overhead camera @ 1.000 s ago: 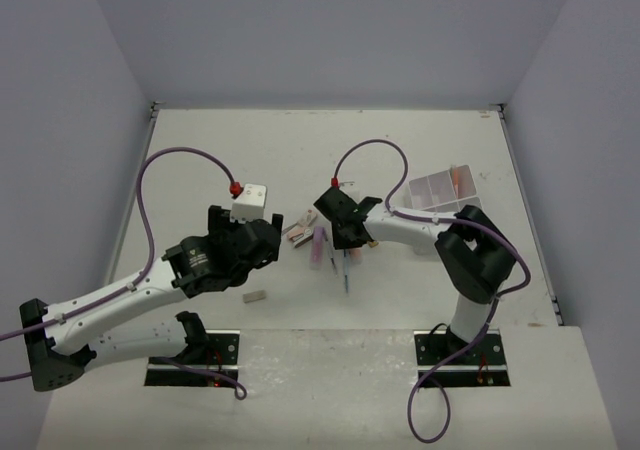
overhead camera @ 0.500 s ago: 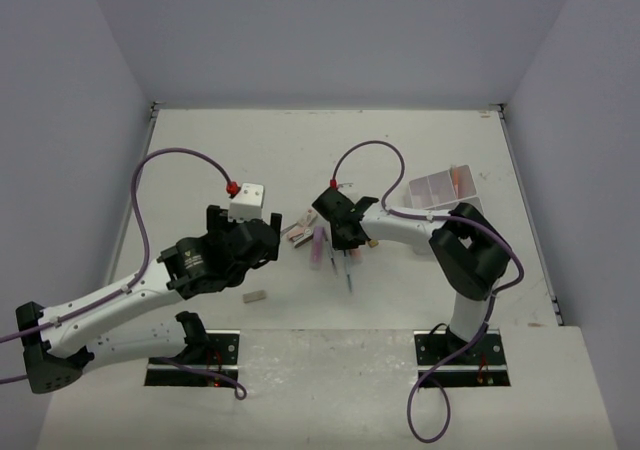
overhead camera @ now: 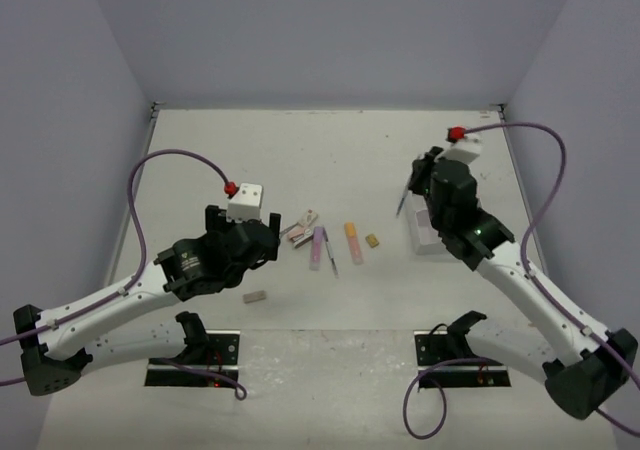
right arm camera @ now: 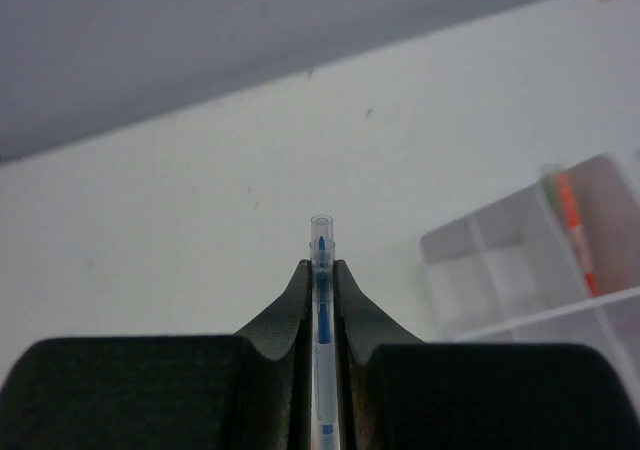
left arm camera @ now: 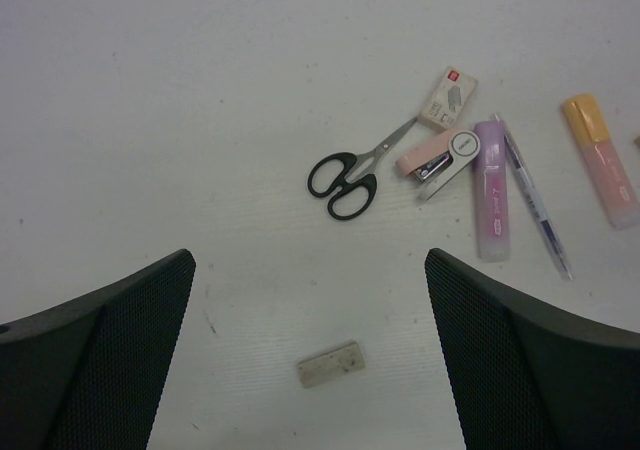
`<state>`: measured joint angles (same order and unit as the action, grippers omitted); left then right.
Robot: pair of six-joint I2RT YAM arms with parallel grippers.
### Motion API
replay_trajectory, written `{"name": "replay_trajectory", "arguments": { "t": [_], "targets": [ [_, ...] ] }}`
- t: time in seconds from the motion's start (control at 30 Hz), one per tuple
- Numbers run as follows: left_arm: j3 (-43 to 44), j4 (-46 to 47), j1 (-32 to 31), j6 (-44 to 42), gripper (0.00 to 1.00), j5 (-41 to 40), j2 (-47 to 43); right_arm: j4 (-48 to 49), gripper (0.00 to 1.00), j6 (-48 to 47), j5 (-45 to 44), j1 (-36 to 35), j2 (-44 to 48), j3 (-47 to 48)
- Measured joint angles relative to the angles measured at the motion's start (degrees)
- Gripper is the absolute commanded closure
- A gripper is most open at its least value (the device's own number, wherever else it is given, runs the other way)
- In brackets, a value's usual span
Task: Sort the stationery into containers
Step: Pick up the pen from the center of the board, then place the pen in the storage box.
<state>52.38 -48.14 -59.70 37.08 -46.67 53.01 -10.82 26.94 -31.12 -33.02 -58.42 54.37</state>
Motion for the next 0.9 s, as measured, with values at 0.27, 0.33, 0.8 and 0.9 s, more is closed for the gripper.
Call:
{"name": "replay_trajectory", "arguments": {
  "t": [0.27,0.33,0.8,0.9],
  "targets": [
    [-0.9,0.9,0.0,-0.9,0.0,0.9,1.4,24.9,1.0,-13.3,-4.7,19.1,6.2,-10.8],
    [-0.9,0.9,0.0,-0.9,0.0,1.1,2.3,28.0,1.0,-13.4,-4.1,23.3,4.5,-10.8],
    [-1.4,1.7,-0.1,-1.8,0.0,1.8,1.8,36.6,1.0,-15.0,-3.9,28.9,-8.7,-11.3],
    [-1.4,1.9,-0.4,-1.8,0.0,1.9,1.8,36.9,1.0,-15.3,-3.9,29.2,-11.5,-11.3]
  ]
}}
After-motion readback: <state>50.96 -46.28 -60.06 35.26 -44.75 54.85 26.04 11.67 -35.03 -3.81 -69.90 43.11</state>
